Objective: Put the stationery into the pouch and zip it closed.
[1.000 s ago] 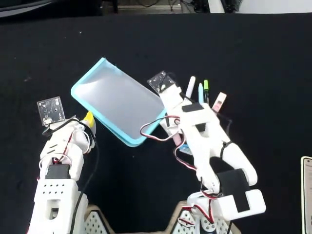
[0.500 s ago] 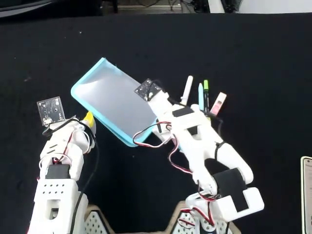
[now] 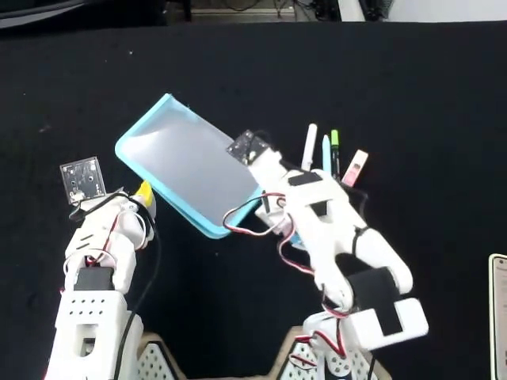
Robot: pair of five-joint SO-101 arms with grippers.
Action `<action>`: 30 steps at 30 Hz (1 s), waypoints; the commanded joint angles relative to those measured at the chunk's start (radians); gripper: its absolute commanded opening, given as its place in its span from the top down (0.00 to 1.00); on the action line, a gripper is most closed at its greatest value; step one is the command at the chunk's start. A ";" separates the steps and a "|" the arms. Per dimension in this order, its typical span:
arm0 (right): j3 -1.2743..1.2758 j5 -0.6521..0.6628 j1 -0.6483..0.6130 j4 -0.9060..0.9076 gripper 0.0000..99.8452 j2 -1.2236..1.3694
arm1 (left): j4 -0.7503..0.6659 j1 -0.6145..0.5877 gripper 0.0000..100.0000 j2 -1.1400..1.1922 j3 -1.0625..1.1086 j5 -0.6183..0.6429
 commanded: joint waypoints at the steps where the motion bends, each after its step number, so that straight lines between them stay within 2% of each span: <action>1: -0.110 0.025 -0.002 0.089 0.95 0.070 | -0.018 0.007 0.84 0.005 -0.050 0.000; 2: -0.139 0.018 0.000 0.109 0.99 0.097 | -0.018 0.007 0.84 0.005 -0.050 0.000; 6: -0.229 0.017 0.011 0.183 0.99 0.165 | -0.018 0.010 0.84 0.005 -0.050 0.000; 11: -0.278 0.005 0.020 0.262 0.99 0.031 | -0.018 0.015 0.84 0.005 -0.050 0.003; 17: -0.262 0.006 -0.123 0.316 0.99 -0.234 | -0.147 0.101 0.84 0.005 0.010 0.008; 21: -0.259 0.006 -0.189 0.322 0.99 -0.371 | -0.249 0.116 0.84 0.005 0.061 0.008; 30: -0.249 0.005 -0.353 0.319 0.99 -0.604 | -0.264 0.124 0.84 0.014 0.065 0.002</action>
